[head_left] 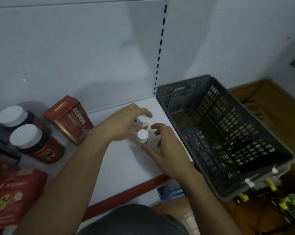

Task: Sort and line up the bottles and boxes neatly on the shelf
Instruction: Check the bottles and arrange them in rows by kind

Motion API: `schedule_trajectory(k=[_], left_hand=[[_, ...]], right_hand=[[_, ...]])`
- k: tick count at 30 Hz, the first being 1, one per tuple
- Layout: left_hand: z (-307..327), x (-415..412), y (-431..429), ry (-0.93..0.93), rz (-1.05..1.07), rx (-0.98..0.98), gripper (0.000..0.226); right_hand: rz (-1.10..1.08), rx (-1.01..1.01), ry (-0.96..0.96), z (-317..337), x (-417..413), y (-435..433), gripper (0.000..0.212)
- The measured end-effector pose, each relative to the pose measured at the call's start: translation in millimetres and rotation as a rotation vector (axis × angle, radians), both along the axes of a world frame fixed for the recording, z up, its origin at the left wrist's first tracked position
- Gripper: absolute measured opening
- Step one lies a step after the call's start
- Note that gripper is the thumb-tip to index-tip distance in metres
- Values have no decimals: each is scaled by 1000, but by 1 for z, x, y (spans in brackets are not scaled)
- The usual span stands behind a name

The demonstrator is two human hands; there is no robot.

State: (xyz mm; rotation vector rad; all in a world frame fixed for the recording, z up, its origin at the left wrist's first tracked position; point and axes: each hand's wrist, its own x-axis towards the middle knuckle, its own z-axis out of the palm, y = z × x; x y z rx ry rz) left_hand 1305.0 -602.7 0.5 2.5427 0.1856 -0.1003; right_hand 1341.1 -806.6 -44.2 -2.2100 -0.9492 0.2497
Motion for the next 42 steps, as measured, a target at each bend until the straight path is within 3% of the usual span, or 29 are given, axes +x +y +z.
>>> schedule_trajectory(k=[6, 12, 18, 22, 26, 31, 36, 42], left_hand=[[17, -32, -5, -104, 230, 76, 24], [47, -115, -23, -326, 577, 90, 29], [48, -216, -62, -600, 963, 2, 33], [53, -291, -79, -826, 1219, -249, 27], [56, -362, -92, -1017, 1412, -630, 31], [52, -468, -89, -1278, 1495, -1043, 35], [49, -591, -69, -1361, 1539, -1162, 31], [55, -741, -37, -1365, 1671, -1119, 33]], right_hand=[[214, -1, 50, 0, 25, 15, 44], [421, 26, 91, 4, 26, 31, 24], [639, 129, 181, 38, -17, 69, 26], [763, 212, 219, 68, -67, 92, 24], [908, 280, 281, 87, -136, 118, 19], [1106, 247, 247, 89, -249, 155, 19], [1239, 202, 264, 68, -390, 201, 22], [1379, 200, 277, 63, -567, 254, 29]])
